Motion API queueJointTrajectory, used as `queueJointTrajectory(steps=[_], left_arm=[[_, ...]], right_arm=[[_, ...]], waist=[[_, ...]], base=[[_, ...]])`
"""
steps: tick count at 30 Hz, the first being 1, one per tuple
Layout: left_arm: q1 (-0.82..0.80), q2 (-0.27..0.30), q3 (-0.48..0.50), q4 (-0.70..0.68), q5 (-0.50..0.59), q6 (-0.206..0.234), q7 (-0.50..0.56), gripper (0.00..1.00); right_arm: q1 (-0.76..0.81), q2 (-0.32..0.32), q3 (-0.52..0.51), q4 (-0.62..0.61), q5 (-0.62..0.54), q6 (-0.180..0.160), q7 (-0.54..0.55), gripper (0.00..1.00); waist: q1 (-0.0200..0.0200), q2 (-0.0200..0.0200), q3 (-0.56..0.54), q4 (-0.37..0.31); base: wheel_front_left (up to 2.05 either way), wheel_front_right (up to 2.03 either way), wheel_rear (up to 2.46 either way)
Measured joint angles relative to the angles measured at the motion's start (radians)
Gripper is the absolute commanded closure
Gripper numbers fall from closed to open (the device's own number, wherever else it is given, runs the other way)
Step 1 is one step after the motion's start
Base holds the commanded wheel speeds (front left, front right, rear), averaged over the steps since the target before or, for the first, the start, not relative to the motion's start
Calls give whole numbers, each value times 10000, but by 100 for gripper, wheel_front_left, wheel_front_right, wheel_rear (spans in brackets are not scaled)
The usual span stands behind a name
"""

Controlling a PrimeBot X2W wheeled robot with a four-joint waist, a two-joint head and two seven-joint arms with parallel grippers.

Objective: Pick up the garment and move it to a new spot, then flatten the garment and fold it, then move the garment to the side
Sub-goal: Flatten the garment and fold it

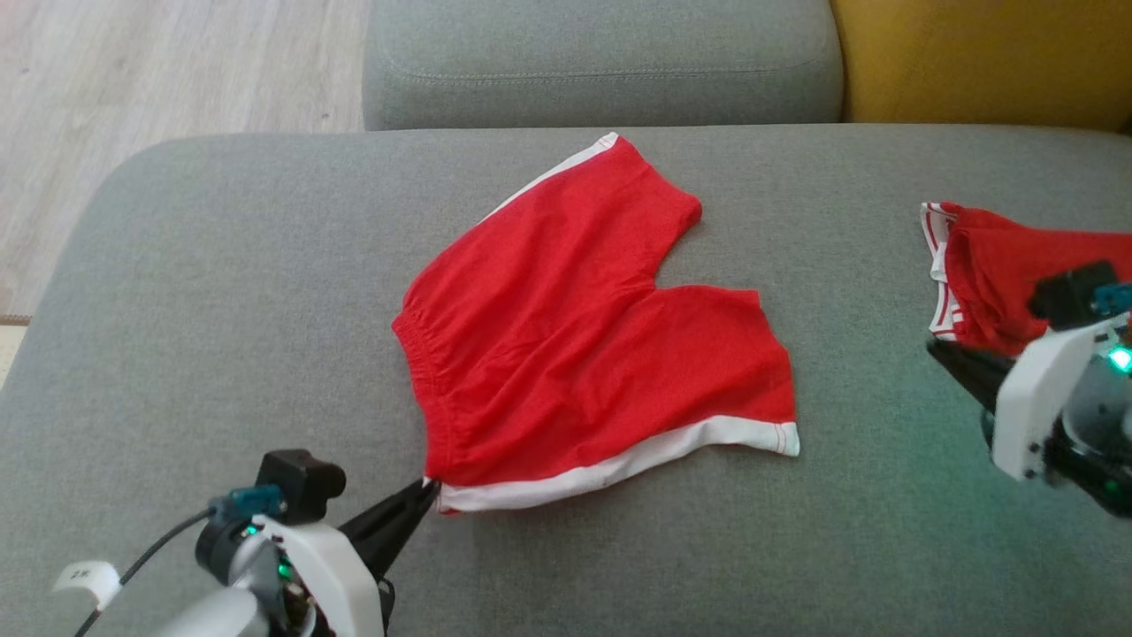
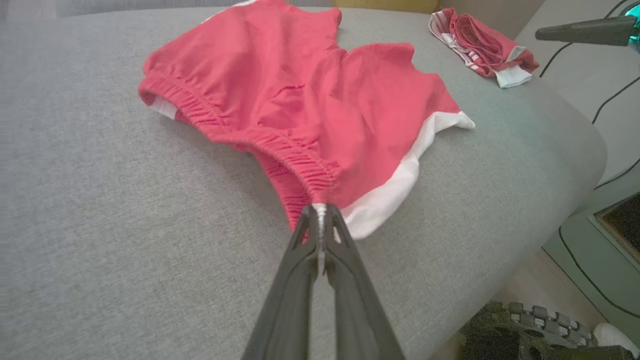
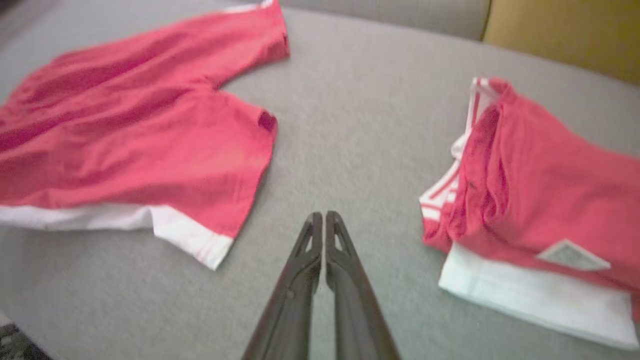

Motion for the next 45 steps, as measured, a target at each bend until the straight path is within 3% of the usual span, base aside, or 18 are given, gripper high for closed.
queueJointTrajectory(steps=[8, 9, 10, 11, 19, 22, 27, 30, 34, 39, 45], left_arm=[[46, -192, 130, 194, 113, 382, -334, 100], [82, -261, 163, 234, 94, 412, -407, 91], [119, -343, 190, 309, 63, 500, -506, 42], [139, -456, 219, 435, 61, 587, -600, 0], [267, -1058, 928, 1141, -6, 1442, -1561, 0], [360, -1273, 1486, 1062, -199, 1532, -1845, 0], [1164, -2345, 4088, -337, 305, 1720, -1946, 0], [2173, -3103, 5200, -817, 1110, 1457, -1946, 0], [3278, -3758, 5733, -585, 2063, 832, -1946, 0], [3170, -3946, 5831, 249, 2757, 4, -1946, 0], [2891, -3758, 4861, 1651, 3361, -349, -1444, 0]], right_arm=[[671, 1567, -2109, 1101, -1047, 0, -3438, 0], [800, 1793, -2341, 1187, -1212, 0, -3745, 0], [953, 2017, -2566, 1281, -1425, 0, -4008, 0], [1118, 2238, -2775, 1409, -1722, 0, -4220, 0], [2243, 3814, -4980, 1279, -4289, 0, -4734, 0], [2537, 4157, -5591, 911, -4941, 0, -4796, 0], [3704, 5087, -7170, -155, -6401, 0, -4798, 0], [4539, 5699, -7866, -700, -7110, 0, -4798, 0], [5223, 6255, -8450, -1277, -7848, 0, -4765, 0], [5332, 6602, -8821, -1887, -8330, 0, -4393, 0], [5346, 6763, -8987, -2167, -8498, 0, -4134, 0]], waist=[[0, 0, -105, 50], [0, 0, -106, 55], [0, 0, -104, 65], [0, 0, -100, 79], [0, 0, -76, 66], [0, 0, -93, 83], [0, 0, -192, 230], [0, 0, -209, 319], [0, -1, -174, 408], [1, 0, -64, 434], [1, 0, 141, 343]], base=[[0, 0, 0], [0, 0, 0], [0, 0, 0], [0, 0, 0], [0, 0, 0], [0, 0, 0], [0, 0, 0], [0, 0, 0], [0, 0, 0], [0, 0, 0], [0, 0, 0]])
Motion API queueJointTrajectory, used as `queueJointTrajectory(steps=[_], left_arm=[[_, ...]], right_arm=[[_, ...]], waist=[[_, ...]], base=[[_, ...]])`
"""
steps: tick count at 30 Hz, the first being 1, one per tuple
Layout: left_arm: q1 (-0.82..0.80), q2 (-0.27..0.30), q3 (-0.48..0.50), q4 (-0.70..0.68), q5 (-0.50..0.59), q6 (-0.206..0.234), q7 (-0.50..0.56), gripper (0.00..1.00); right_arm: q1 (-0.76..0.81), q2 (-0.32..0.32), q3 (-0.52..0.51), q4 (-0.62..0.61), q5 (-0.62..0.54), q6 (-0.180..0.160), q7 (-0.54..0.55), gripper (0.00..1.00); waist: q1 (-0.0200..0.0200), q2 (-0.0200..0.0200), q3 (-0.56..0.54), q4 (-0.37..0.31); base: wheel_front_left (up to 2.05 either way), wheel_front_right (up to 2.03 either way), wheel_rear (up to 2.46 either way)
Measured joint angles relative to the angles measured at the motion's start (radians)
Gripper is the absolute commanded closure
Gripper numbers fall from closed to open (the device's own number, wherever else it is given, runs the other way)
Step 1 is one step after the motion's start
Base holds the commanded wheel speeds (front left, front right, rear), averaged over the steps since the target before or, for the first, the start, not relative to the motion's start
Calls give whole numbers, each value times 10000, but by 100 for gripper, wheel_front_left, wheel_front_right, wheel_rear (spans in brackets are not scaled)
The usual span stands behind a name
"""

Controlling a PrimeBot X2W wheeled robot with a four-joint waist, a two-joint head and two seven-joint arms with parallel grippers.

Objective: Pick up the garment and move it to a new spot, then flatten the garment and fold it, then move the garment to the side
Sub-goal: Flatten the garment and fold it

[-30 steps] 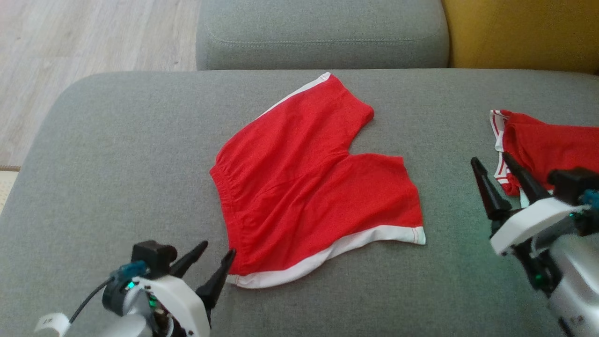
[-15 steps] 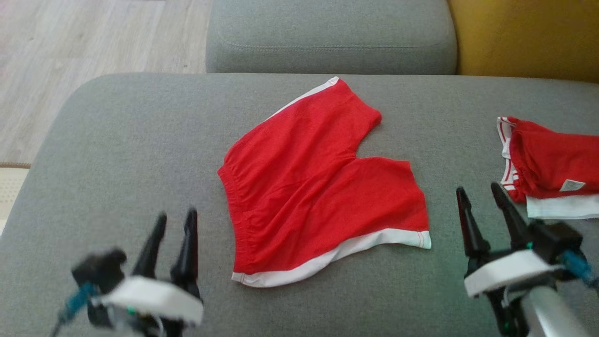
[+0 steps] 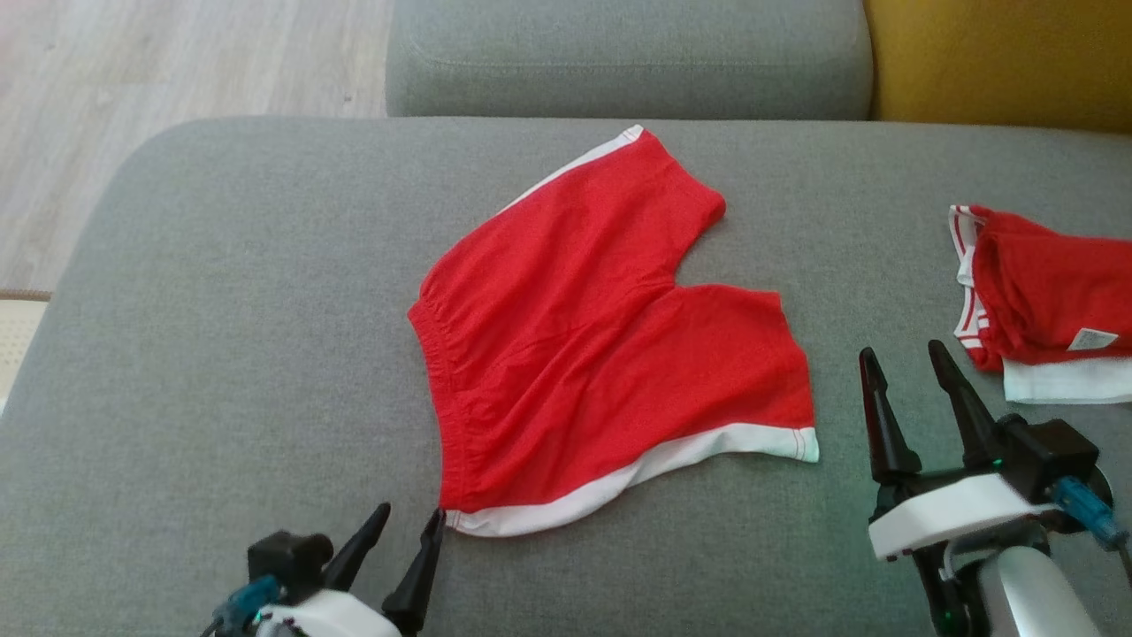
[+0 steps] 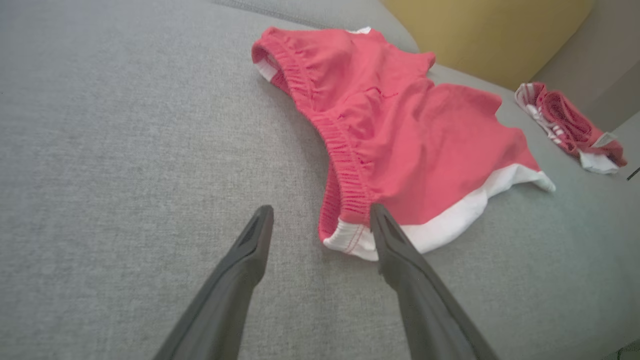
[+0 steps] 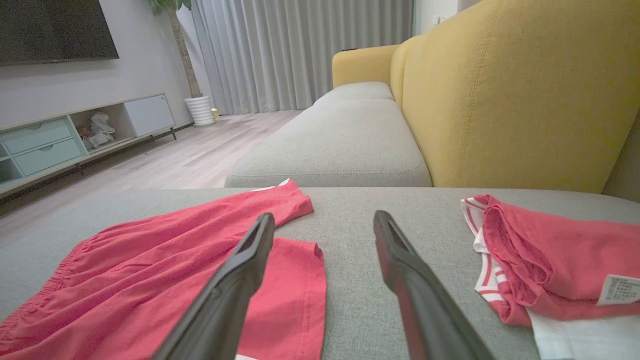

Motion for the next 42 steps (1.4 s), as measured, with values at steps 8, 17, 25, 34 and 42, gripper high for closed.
queueJointTrajectory(steps=[8, 17, 25, 34, 42], left_arm=[[-838, 38, -332, 966, 201, -104, 56, 0], [-1295, 33, -802, 1488, 234, -328, 274, 0], [-1434, 48, -1137, 1691, 182, -393, 322, 100], [-1619, 107, -909, 1356, 23, -270, -222, 100], [-1757, 86, -727, 832, 40, -272, -414, 100]], right_arm=[[187, 174, -244, -31, -136, 0, 150, 0], [159, 303, -487, 46, -236, 0, 151, 0], [151, 397, -579, 270, -236, 0, 150, 0], [150, 456, 130, 1030, -92, 0, 1281, 0], [-118, 504, 443, 2025, 21, 0, 2017, 0]], waist=[[0, 0, 339, -208], [0, 0, 642, -371], [0, 0, 656, -337], [0, 0, 628, -227], [0, 0, 700, -106]], base=[[0, 0, 0], [0, 0, 0], [0, 0, 0], [0, 0, 0], [0, 0, 0]])
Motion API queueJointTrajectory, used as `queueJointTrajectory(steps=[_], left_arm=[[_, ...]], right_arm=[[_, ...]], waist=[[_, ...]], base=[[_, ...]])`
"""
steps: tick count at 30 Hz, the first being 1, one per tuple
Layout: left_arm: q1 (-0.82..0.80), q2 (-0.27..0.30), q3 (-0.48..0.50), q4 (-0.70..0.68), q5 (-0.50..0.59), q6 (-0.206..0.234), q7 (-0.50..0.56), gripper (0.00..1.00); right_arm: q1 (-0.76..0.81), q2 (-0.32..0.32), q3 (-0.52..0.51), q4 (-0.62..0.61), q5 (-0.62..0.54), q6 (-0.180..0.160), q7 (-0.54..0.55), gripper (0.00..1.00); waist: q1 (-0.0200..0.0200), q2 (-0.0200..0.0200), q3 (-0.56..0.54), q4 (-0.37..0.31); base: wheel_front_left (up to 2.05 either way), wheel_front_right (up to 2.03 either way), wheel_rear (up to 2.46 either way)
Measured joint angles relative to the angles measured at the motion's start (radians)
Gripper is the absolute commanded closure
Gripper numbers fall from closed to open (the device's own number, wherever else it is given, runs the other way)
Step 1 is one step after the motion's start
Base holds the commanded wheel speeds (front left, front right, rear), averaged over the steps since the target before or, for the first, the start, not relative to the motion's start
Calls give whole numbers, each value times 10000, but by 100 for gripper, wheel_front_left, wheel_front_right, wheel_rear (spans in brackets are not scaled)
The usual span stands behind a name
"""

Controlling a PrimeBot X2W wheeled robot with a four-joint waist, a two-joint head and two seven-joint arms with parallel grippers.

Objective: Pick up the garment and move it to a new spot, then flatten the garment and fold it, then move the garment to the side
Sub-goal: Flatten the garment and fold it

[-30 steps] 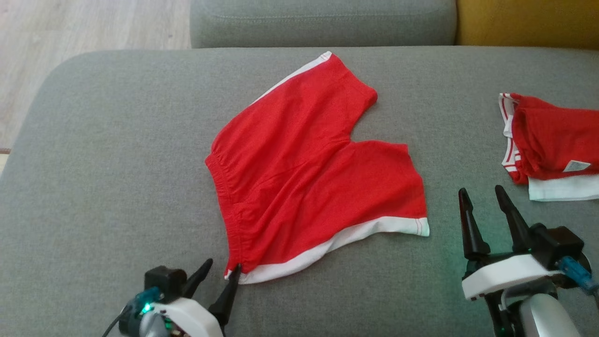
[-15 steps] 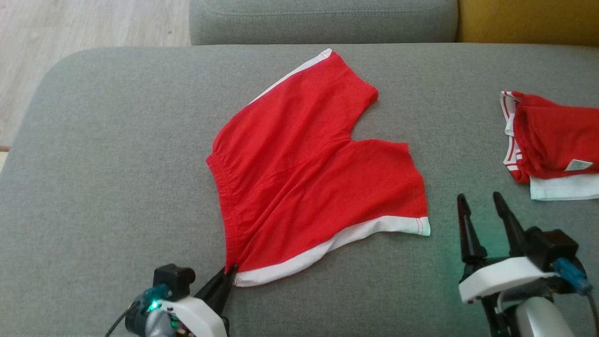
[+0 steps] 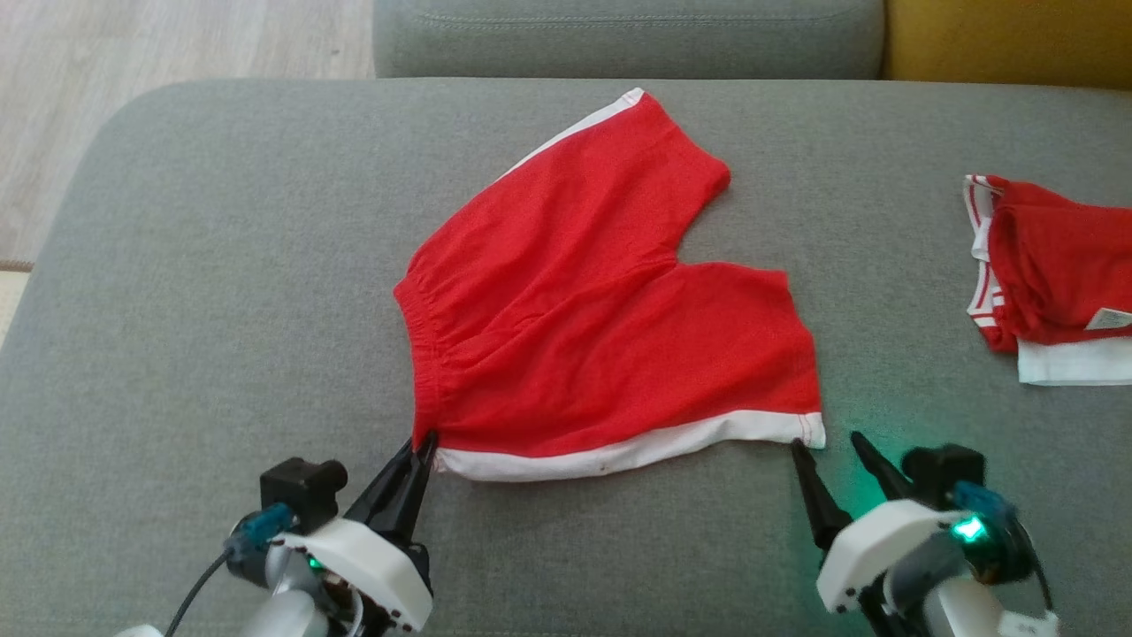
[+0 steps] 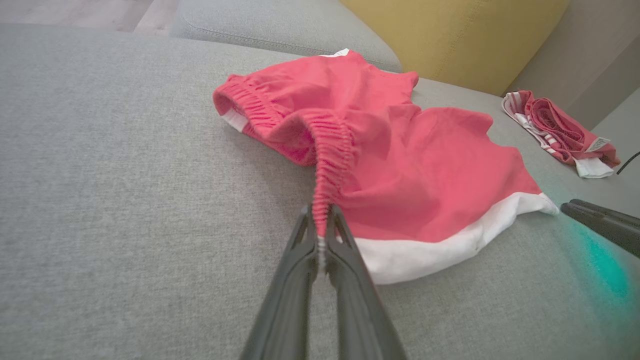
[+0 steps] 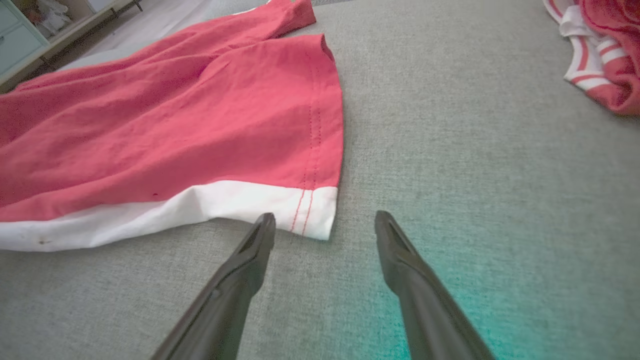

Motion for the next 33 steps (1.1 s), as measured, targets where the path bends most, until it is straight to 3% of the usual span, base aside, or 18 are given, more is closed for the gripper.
queueJointTrajectory(steps=[11, 13, 14, 21, 27, 33], left_arm=[[-1, -71, -4, -184, 102, -4, -73, 100], [-1, -71, -4, -184, 102, -4, -73, 100], [-2, -71, -6, -184, 102, -4, -73, 100], [-12, 10, -15, -184, 207, 31, -73, 100], [-241, 284, -17, -999, 293, 35, 71, 100], [-450, 667, 81, -2439, 249, 301, 886, 100]], right_arm=[[-910, 88, 123, 1244, 276, 0, 142, 0], [-1047, 94, 196, 1356, 291, 0, 140, 92], [-1113, 96, 245, 1423, 291, 0, 128, 100], [-1209, -268, 780, 1367, 75, 0, -125, 100], [-1480, -1252, 928, 65, 107, 0, -194, 100], [-1892, -2061, 961, -1511, 314, 0, 623, 100]], waist=[[0, 0, 148, 275], [0, 0, 170, 282], [0, 0, 176, 275], [1, 0, 55, 192], [0, 0, -323, 61], [0, 0, -793, -115]], base=[[0, 0, 0], [0, 0, 0], [0, 0, 0], [0, 0, 0], [0, 0, 0], [0, 0, 0]])
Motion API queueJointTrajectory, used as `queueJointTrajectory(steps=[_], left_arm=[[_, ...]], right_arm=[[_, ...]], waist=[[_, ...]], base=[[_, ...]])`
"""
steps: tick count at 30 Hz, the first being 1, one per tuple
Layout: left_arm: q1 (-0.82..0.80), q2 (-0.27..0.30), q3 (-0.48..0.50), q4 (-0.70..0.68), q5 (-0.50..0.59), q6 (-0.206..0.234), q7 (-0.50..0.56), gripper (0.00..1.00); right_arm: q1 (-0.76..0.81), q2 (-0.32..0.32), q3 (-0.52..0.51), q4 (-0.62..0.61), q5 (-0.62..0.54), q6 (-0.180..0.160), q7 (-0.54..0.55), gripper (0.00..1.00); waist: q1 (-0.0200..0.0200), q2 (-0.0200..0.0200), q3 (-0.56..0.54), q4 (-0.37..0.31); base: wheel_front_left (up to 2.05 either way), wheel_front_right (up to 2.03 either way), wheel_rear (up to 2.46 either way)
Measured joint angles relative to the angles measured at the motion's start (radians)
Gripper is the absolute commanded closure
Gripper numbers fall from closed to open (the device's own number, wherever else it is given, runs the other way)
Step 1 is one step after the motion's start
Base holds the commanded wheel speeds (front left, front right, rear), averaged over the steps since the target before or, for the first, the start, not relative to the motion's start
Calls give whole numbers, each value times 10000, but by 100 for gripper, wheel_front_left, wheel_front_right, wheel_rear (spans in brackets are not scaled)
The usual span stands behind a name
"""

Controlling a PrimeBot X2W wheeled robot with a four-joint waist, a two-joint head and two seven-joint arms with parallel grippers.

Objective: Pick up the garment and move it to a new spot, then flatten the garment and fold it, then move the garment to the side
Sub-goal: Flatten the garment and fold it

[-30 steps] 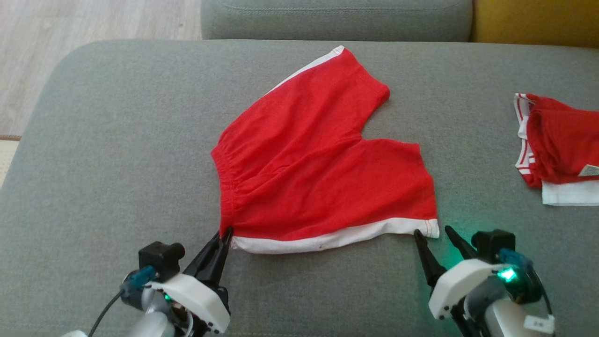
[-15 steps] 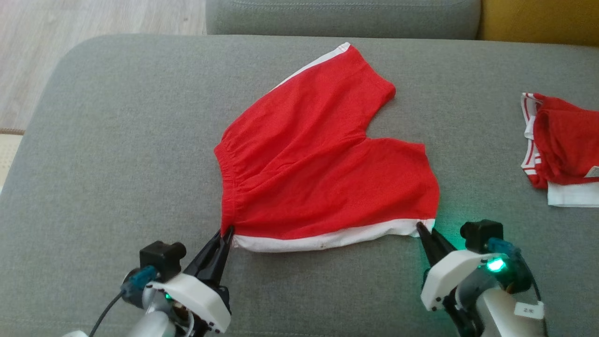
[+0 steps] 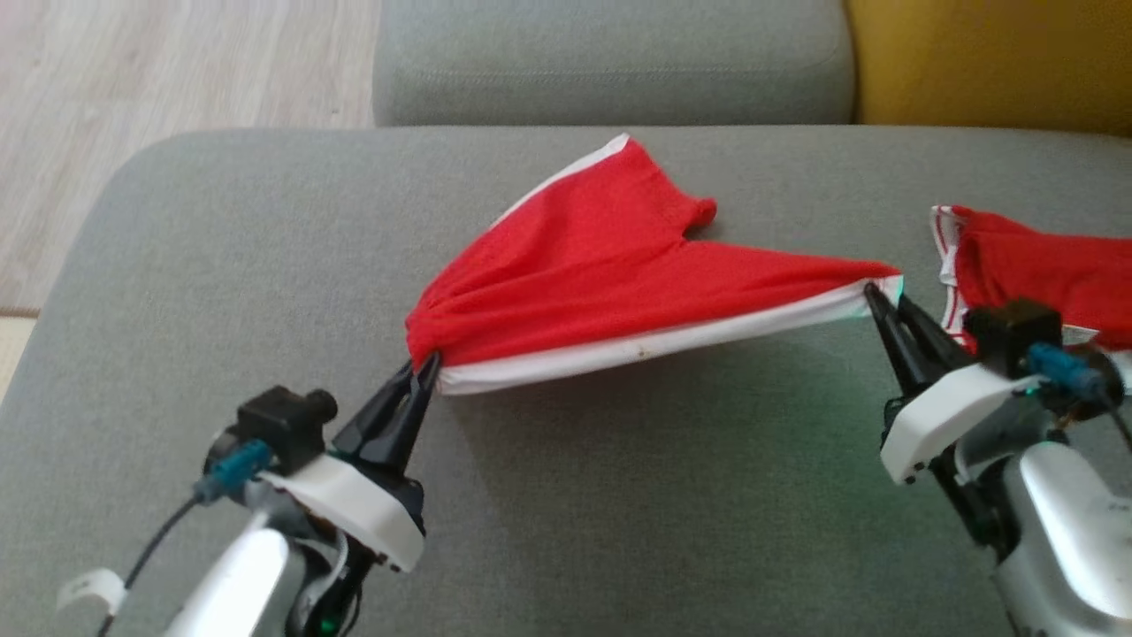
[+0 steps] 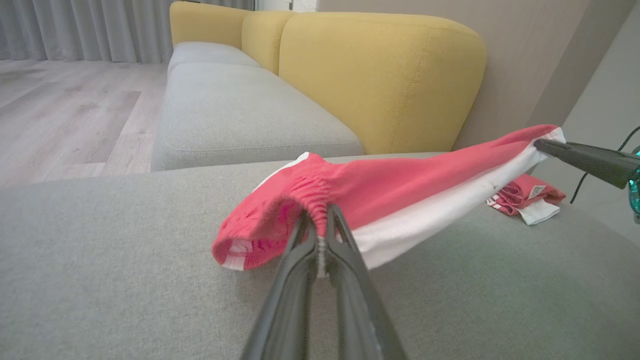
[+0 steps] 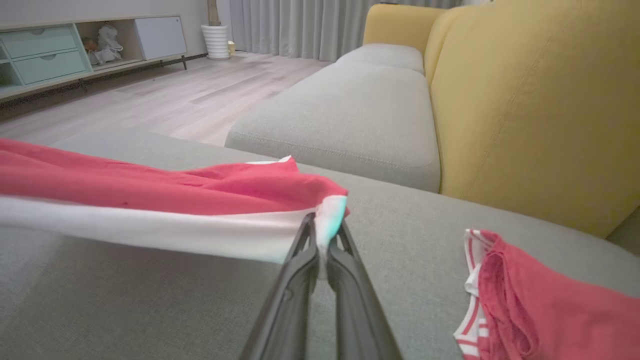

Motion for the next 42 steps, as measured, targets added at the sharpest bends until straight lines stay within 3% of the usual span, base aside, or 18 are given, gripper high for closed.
queueJointTrajectory(steps=[12, 18, 22, 27, 33, 38, 42], left_arm=[[441, 715, 606, -3204, -568, 767, 1592, 100], [-322, 1047, 593, -4027, -594, 763, 2696, 100], [-2048, 1233, 708, -3854, -516, 541, 3340, 100], [-4510, 926, 1168, -2562, -1143, 322, 3944, 100], [-7391, 606, 1258, -477, -936, 77, 3839, 100], [-10248, 65, 1404, 1676, -351, -19, 2621, 100], [-11771, -196, 1478, 3283, 125, -13, 1528, 100]], right_arm=[[372, -606, -541, -2953, 226, 0, 1450, 100], [-132, -871, -648, -3647, 203, 0, 2163, 100], [-1847, -1034, -568, -3639, 357, 0, 2581, 100], [-5020, -1312, 17, -2688, 422, 0, 2746, 100], [-8054, -1231, 594, -878, 491, 0, 2380, 100], [-11034, -765, 698, 1262, -61, 0, 1001, 100], [-12359, -188, 621, 2938, -554, 0, -313, 100]], waist=[[0, 0, -509, -392], [0, 0, -442, -517], [0, 0, -196, -599], [0, 0, 547, -694], [1, 0, 1666, -750], [3, 0, 3001, -751], [4, -1, 4000, -725]], base=[[0, 0, 0], [0, 0, 0], [0, 0, 0], [0, 0, 0], [0, 0, 0], [0, 0, 0], [0, 0, 0]])
